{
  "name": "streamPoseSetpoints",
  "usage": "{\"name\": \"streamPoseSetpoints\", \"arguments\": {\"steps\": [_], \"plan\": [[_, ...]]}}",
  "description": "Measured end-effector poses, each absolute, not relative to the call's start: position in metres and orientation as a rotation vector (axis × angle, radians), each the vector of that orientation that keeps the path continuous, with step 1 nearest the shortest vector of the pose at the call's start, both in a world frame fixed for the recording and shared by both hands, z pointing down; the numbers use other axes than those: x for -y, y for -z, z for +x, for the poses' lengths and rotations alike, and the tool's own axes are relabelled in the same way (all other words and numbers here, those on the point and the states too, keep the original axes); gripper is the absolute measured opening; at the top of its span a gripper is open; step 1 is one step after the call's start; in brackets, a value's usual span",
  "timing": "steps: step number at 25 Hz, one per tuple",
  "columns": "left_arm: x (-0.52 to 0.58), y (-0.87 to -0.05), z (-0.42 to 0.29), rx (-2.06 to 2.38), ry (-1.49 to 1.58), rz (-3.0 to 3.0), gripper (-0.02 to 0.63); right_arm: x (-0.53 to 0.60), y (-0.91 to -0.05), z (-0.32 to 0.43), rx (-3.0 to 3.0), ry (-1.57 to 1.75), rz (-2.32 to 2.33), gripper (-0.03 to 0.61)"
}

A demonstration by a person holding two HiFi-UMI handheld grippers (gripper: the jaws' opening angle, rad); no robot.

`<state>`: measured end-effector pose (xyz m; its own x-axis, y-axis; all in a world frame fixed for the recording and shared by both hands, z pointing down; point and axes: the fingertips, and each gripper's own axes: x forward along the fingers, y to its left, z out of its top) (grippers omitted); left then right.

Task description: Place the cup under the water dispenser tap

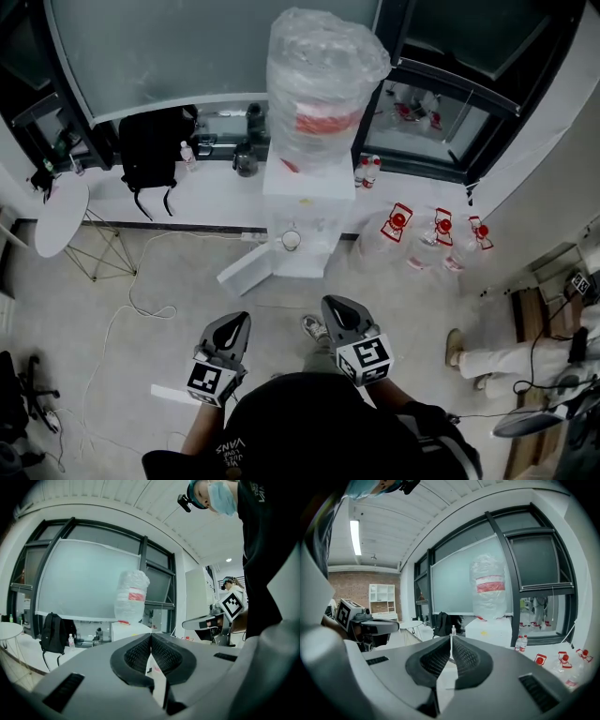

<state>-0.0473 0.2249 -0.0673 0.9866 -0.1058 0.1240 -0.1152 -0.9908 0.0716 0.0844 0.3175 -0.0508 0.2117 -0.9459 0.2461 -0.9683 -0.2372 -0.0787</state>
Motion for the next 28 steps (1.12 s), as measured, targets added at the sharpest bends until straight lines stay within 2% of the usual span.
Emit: {"name": "streamPoseSetpoints", "arguments": {"steps": [28], "plan": [[-0.236, 0.075, -0.058, 0.183, -0.133, 3.049, 0.019, -0.321, 0.066, 0.078, 1.891, -0.381, 2.415, 0.043]]}}
